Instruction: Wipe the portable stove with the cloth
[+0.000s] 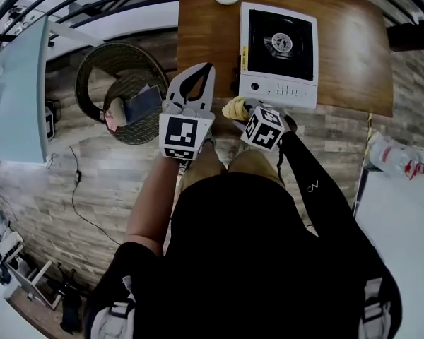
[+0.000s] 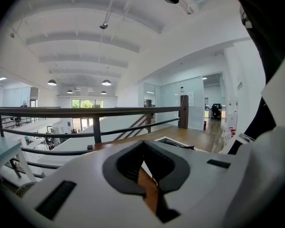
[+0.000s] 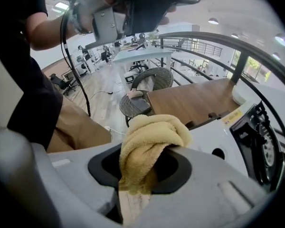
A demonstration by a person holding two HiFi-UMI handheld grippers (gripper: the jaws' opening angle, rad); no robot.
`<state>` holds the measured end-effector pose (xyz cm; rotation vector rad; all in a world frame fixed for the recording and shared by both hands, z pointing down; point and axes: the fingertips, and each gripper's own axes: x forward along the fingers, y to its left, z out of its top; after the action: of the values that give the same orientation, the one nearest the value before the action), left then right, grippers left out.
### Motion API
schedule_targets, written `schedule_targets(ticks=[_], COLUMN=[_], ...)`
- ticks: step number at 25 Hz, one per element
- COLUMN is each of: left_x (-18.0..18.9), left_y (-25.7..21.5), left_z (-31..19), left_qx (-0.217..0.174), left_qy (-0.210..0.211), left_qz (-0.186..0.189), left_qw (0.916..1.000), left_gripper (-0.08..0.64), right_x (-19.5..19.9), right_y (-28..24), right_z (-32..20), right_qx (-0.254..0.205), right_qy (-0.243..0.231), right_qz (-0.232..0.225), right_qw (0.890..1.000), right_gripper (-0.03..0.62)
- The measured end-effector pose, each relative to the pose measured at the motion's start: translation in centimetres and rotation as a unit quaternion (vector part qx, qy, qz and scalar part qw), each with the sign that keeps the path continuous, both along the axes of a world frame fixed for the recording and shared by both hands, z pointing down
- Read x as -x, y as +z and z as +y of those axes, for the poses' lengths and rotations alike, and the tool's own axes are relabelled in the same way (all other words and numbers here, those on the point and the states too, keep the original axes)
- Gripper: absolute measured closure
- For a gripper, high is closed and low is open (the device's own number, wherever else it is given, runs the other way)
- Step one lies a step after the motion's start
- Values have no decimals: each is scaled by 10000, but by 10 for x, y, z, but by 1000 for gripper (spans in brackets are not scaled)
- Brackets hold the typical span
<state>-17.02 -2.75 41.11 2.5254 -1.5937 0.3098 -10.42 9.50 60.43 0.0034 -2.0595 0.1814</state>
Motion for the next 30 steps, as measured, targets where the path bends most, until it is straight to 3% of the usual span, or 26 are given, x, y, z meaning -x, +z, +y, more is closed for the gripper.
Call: schedule_targets(ticks=[4, 9, 18, 30], left_x=[21, 37, 58, 62], left_y=[-4, -12, -10, -2], left_z=[-18, -31, -43, -87], left_qx=[-58, -161, -172, -33], left_qy=[98, 302, 567, 272], left_qz=[60, 121, 219, 237], left_qw=[9999, 9993, 9980, 9993], left_gripper=[552, 552, 552, 552], right_x=[25, 69, 86, 79], right_y=[-19, -52, -20, -16], right_z=[0, -27, -43, -112], right_qx=[-45, -558, -723, -1012], right_qy=[-153, -350, -772, -1200], right_qz=[-258, -649, 108, 441], right_qw=[9995, 9957, 9943, 9866], right_gripper=[471, 471, 471, 472])
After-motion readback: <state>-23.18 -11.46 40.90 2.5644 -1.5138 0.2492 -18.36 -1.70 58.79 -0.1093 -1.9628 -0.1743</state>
